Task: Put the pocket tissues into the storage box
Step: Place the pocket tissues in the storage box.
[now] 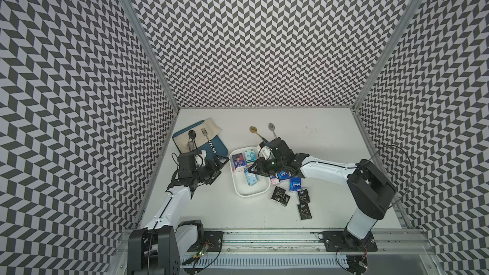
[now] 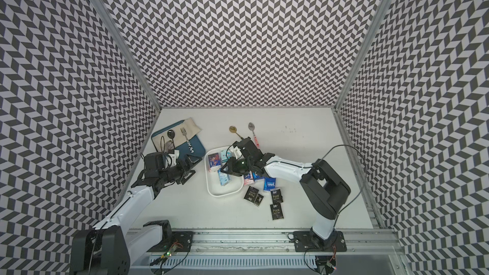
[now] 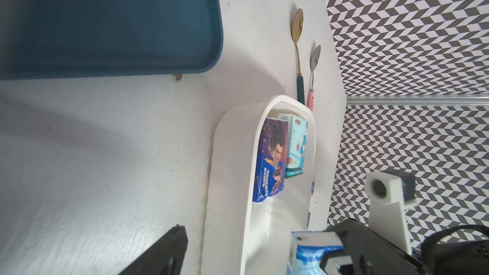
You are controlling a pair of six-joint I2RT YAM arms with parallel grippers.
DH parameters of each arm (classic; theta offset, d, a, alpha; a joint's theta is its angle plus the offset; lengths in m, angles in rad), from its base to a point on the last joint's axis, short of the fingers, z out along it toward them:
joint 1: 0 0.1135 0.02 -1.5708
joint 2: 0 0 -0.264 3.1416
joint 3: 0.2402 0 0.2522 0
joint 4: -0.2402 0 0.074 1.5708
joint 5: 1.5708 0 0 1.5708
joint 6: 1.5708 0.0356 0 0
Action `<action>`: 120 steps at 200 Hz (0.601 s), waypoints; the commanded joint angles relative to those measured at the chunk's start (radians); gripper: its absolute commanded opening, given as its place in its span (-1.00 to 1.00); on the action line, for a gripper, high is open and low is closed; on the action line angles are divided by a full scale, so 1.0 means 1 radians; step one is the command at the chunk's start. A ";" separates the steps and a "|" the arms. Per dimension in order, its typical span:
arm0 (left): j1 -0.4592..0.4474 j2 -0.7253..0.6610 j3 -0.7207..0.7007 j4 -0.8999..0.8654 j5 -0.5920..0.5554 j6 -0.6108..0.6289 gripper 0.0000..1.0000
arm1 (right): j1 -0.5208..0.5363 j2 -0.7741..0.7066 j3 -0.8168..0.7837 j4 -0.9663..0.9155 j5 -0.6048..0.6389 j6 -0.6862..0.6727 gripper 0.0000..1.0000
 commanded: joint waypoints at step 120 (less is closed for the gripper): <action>0.008 0.003 0.075 -0.026 -0.044 0.070 0.99 | 0.032 0.224 0.111 0.155 0.017 0.181 -0.34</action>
